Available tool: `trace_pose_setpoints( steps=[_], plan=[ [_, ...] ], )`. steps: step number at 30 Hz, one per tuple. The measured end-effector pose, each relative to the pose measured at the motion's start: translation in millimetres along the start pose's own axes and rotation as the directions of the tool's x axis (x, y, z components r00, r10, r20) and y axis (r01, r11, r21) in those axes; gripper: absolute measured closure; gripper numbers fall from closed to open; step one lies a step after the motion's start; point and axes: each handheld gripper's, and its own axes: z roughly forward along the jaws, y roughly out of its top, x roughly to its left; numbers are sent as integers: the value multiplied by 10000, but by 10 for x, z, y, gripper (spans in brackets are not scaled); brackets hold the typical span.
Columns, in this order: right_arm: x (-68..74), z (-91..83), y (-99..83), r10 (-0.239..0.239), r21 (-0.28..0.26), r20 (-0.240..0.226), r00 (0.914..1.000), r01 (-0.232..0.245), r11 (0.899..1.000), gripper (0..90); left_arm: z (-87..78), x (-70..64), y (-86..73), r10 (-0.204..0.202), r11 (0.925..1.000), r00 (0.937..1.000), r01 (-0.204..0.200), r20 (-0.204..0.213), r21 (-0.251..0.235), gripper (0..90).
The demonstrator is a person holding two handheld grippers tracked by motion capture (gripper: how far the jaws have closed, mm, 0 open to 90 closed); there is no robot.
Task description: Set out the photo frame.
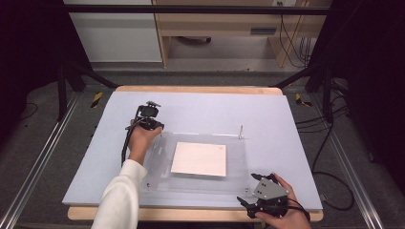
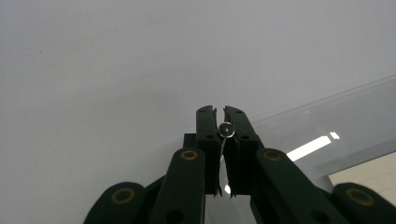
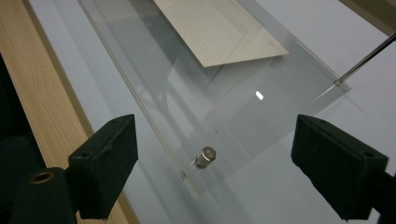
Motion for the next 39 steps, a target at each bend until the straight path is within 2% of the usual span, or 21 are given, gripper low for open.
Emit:
trace_pose_setpoints(
  steps=[5, 8, 10, 14, 17, 20, 22, 29, 36, 39],
  plan=[
    [11, 66, -47, -536, 427, 84, 9985, 532, 9977, 184, 5, 10, 5, -24, 10000, 10000, 24, 56, 17, 844],
    [23, 111, -74, -983, 934, 413, 9943, 941, 9912, 226, 7, 24, 7, -27, 10000, 9999, 27, 144, 21, 844],
    [31, 128, -84, -1124, 1074, 502, 9924, 1065, 9885, 230, 6, 27, 10, -3, 10000, 9998, 1, 178, 78, 844],
    [16, 141, -63, -1234, 863, 801, 9891, 1164, 9894, 258, 7, 26, 13, 25, 9999, 9998, -27, 174, 112, 843],
    [22, 149, -53, -1220, 680, 850, 9889, 1164, 9909, 274, 7, 26, 11, 158, 9998, 9997, -159, 189, 97, 843],
    [66, 157, -56, -1627, 589, 913, 9824, 1578, 9857, 312, 4, 28, 7, 290, 9995, 9993, -292, 224, 92, 842],
    [76, 160, -46, -1720, 478, 944, 9806, 1681, 9846, 326, 7, 31, 9, 334, 9994, 9992, -336, 234, 79, 842],
    [72, 179, -34, -1568, 392, 716, 9850, 1543, 9872, 364, 6, 48, 13, 463, 9988, 9983, -468, 362, 130, 842],
    [66, 194, -29, -1689, 439, 884, 9817, 1656, 9852, 361, 6, 53, 22, 487, 9985, 9981, -495, 376, 213, 841],
    [60, 188, -23, -1613, 384, 878, 9830, 1585, 9866, 394, 8, 43, 16, 562, 9983, 9979, -567, 308, 141, 841]
  ],
)
